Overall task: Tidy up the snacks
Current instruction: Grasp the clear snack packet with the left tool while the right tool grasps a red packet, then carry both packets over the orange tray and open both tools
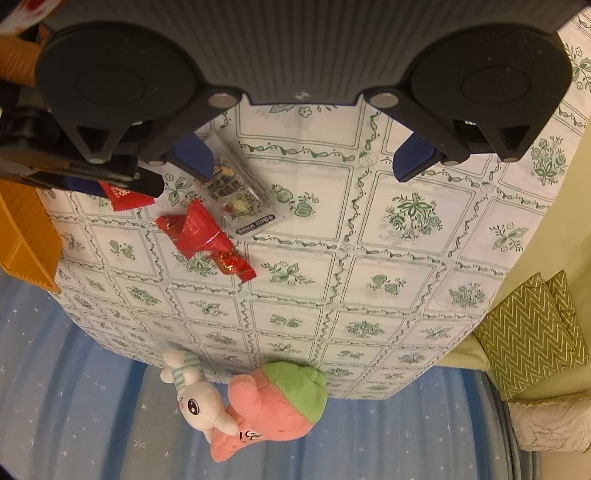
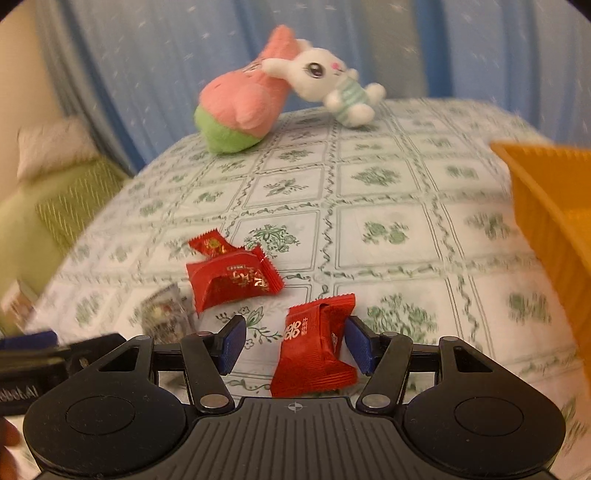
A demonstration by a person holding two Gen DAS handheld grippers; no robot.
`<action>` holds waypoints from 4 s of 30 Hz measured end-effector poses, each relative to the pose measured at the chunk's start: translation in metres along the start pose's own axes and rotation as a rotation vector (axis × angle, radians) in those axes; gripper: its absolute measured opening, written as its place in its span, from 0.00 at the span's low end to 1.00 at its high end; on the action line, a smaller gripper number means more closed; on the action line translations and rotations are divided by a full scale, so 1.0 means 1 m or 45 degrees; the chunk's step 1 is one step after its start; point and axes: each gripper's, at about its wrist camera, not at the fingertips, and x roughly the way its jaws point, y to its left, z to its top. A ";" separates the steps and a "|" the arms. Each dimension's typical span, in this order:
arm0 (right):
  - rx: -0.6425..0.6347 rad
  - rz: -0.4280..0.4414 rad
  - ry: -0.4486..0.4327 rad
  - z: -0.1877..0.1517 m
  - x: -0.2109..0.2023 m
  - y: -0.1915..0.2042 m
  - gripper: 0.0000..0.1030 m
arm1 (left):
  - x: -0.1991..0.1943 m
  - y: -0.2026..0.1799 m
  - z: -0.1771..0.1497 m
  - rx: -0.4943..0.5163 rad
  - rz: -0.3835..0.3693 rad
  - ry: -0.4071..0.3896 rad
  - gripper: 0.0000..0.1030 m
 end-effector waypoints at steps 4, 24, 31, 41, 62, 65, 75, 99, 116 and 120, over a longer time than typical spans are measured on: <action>-0.203 -0.090 -0.003 -0.008 0.004 0.014 0.44 | 0.002 0.002 0.000 -0.016 -0.006 0.001 0.99; -0.094 -0.123 -0.037 -0.007 -0.024 -0.013 0.28 | 0.031 -0.034 0.003 0.015 -0.081 -0.047 0.87; -0.073 -0.119 -0.022 -0.008 -0.023 -0.013 0.28 | 0.046 -0.045 0.002 0.086 -0.045 -0.051 0.76; -0.056 -0.121 -0.012 -0.008 -0.021 -0.018 0.28 | 0.036 -0.042 -0.003 0.183 -0.023 -0.055 0.35; -0.042 -0.110 -0.046 -0.016 -0.076 -0.022 0.28 | -0.030 -0.067 -0.019 0.183 -0.093 -0.062 0.33; -0.052 -0.109 -0.069 -0.017 -0.099 -0.021 0.28 | -0.050 -0.075 -0.025 0.168 -0.102 -0.060 0.33; -0.006 -0.120 -0.121 -0.029 -0.174 -0.027 0.28 | -0.120 -0.105 -0.043 0.127 -0.158 -0.074 0.33; 0.076 -0.212 -0.203 -0.053 -0.280 -0.068 0.28 | -0.194 -0.160 -0.062 0.185 -0.242 -0.102 0.33; 0.183 -0.299 -0.219 -0.057 -0.302 -0.122 0.28 | -0.190 -0.211 -0.054 0.256 -0.348 -0.094 0.33; 0.197 -0.320 -0.215 -0.055 -0.303 -0.136 0.28 | -0.184 -0.226 -0.051 0.278 -0.379 -0.085 0.33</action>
